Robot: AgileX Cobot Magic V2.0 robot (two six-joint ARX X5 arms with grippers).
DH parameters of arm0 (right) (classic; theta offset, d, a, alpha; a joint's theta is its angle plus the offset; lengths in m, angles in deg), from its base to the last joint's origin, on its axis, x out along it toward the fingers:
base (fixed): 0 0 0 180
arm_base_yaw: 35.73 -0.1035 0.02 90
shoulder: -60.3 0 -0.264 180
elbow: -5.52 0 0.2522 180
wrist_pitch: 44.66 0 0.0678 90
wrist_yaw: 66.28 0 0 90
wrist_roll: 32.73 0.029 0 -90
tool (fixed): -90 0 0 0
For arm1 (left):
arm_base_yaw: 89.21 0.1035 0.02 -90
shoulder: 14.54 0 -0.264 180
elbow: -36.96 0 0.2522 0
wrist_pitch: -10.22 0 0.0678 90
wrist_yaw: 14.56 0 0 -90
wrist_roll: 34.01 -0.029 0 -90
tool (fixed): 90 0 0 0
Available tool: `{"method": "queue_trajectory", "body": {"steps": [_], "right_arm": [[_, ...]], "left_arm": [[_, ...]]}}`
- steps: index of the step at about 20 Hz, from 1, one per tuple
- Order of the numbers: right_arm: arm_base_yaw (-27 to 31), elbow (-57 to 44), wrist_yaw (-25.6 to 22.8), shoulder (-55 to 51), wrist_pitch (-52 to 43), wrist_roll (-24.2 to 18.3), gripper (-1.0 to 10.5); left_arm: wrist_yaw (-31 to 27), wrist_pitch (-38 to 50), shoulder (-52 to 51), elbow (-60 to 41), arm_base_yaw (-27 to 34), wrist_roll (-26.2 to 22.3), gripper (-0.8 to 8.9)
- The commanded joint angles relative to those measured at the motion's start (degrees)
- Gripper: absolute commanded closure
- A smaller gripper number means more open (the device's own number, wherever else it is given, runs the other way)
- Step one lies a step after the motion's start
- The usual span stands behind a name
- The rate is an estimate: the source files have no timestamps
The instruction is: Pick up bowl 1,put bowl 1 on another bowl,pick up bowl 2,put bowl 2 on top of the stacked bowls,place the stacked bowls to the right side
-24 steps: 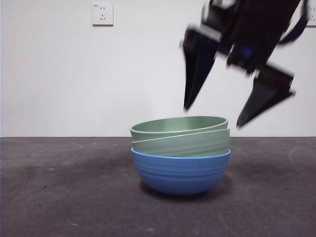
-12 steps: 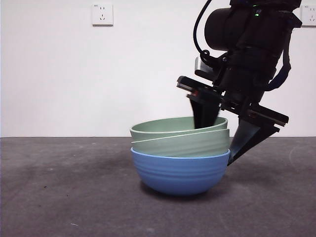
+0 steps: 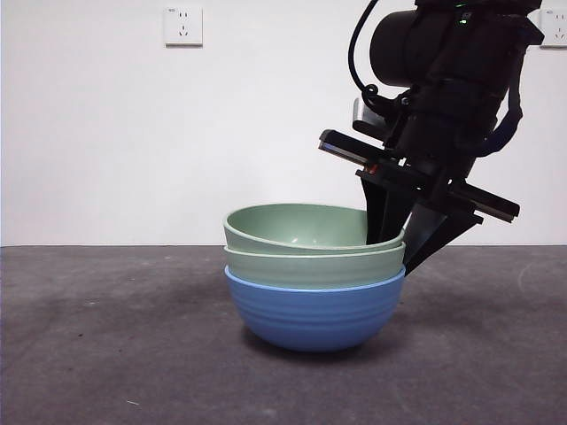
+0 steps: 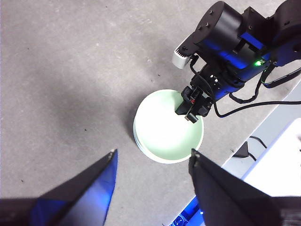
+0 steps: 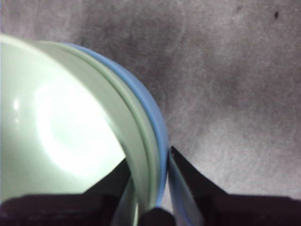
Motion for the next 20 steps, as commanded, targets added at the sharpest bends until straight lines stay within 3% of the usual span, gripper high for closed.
{"method": "queue_trajectory", "body": {"steps": [1,5,15,20], "right_arm": [[-0.2,-0.6,-0.2,-0.4,-0.8,-0.3,9.6],[2.8,0.5,-0.2,-3.4,-1.9,-0.6,9.6],[22.7,1.6,-0.2,-3.6,-5.5,-4.2,9.6],[27.8,1.6,-0.2,0.2,-7.0,-5.7,9.6]], "left_arm": [[-0.1,-0.1,0.0,-0.1,-0.1,-1.1,5.57],[-0.1,-0.1,0.0,-0.1,-0.1,-1.2,5.57],[0.0,-0.7,0.0,-0.1,-0.1,-1.2,5.57],[0.1,-0.6,0.0,-0.1,-0.1,-1.1,5.57]]}}
